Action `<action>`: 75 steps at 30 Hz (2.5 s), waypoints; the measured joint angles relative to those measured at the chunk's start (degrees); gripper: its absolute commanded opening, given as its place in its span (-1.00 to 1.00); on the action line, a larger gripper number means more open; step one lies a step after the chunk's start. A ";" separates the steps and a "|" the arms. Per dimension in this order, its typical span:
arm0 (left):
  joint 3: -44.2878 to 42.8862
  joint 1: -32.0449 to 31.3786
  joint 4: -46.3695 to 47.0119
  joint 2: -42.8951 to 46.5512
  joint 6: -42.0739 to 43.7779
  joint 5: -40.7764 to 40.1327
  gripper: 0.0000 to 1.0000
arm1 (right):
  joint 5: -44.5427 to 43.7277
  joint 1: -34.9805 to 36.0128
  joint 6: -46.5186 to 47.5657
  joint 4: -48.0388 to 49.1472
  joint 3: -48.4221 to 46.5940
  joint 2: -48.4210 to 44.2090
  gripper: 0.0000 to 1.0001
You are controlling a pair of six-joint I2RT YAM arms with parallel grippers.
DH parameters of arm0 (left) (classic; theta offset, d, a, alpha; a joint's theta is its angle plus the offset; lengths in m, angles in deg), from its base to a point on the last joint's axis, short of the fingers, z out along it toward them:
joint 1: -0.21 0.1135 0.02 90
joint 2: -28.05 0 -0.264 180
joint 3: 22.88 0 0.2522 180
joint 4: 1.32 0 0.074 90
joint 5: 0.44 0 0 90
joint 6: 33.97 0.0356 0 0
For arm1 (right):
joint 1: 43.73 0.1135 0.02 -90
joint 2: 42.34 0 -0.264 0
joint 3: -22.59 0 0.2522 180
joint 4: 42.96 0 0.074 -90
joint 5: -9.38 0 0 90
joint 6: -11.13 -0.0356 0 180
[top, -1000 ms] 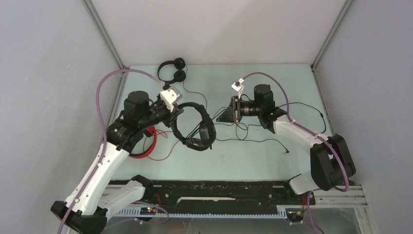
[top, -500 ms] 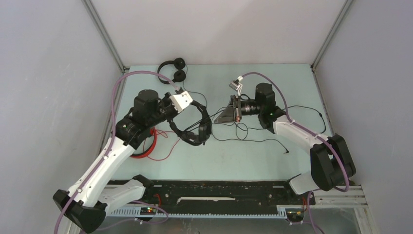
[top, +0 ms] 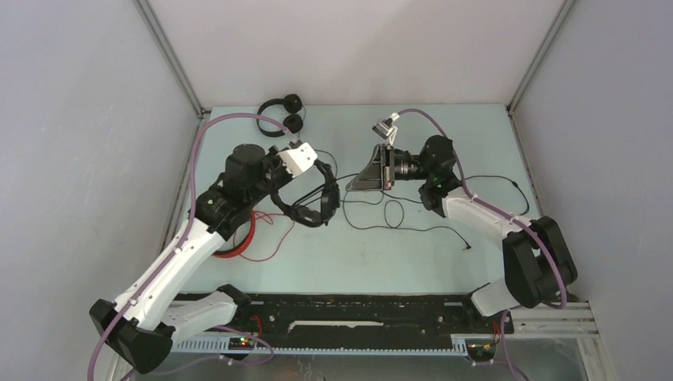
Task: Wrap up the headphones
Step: Wrap the headphones cable around the headphones.
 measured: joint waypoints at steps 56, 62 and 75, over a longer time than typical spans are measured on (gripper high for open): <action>-7.02 0.07 -6.95 -8.11 -66.79 -17.25 -1.00 | -34.27 24.28 60.26 -29.75 -3.78 -3.37 -0.59; -7.48 0.42 -9.29 -7.28 -67.19 -15.69 -1.00 | -35.52 24.48 66.25 -23.45 3.56 -3.78 -0.58; -11.54 4.09 -12.37 -2.91 -68.76 -8.11 -1.00 | -34.58 24.44 72.08 -4.07 16.33 -1.88 -0.59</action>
